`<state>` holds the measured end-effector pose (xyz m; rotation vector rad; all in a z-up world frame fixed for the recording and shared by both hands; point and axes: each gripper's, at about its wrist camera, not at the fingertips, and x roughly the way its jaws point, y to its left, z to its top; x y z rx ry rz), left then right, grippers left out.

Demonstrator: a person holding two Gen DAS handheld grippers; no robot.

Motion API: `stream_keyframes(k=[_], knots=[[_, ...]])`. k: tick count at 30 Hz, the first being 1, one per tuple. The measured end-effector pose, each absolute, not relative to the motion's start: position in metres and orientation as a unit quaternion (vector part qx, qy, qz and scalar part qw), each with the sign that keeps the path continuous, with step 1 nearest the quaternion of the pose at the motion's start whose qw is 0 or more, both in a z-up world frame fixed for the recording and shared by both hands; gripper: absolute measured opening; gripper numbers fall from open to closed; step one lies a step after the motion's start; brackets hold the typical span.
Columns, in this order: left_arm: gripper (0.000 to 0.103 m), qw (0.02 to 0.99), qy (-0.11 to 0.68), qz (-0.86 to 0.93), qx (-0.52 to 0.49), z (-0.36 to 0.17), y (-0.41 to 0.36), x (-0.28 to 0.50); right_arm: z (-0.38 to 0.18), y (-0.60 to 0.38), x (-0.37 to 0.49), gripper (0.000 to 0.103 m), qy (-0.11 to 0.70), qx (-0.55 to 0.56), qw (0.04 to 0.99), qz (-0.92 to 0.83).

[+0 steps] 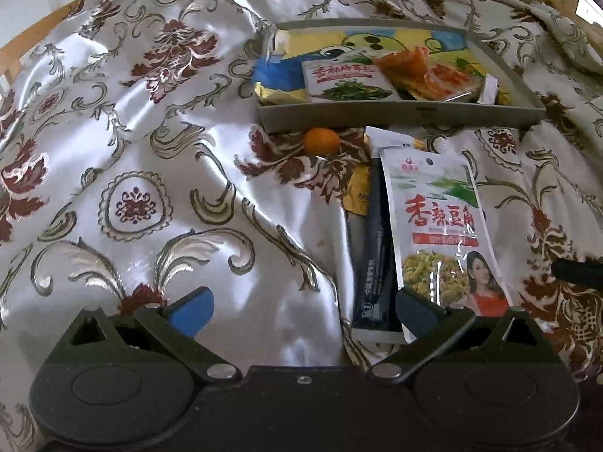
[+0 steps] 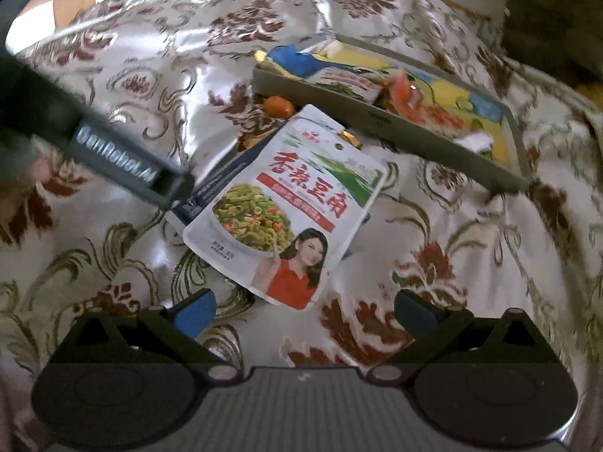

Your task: Organize snacks

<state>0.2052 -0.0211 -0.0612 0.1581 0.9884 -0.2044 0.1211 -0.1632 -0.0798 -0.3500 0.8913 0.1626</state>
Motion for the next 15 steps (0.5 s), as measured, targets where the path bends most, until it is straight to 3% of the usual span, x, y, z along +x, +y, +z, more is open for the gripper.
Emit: stream_keyframes(k=[7, 15], knots=[[0.102, 0.868, 0.488, -0.084, 0.026, -0.067, -0.009, 0.212, -0.098, -0.138, 0.136, 0.103, 0.391, -0.233, 0.889, 0.053], [0.102, 0.875, 0.477, -0.08, -0.004, -0.061, -0.001, 0.215, -0.086, -0.149, 0.141, 0.103, 0.385, -0.206, 0.9, -0.002]])
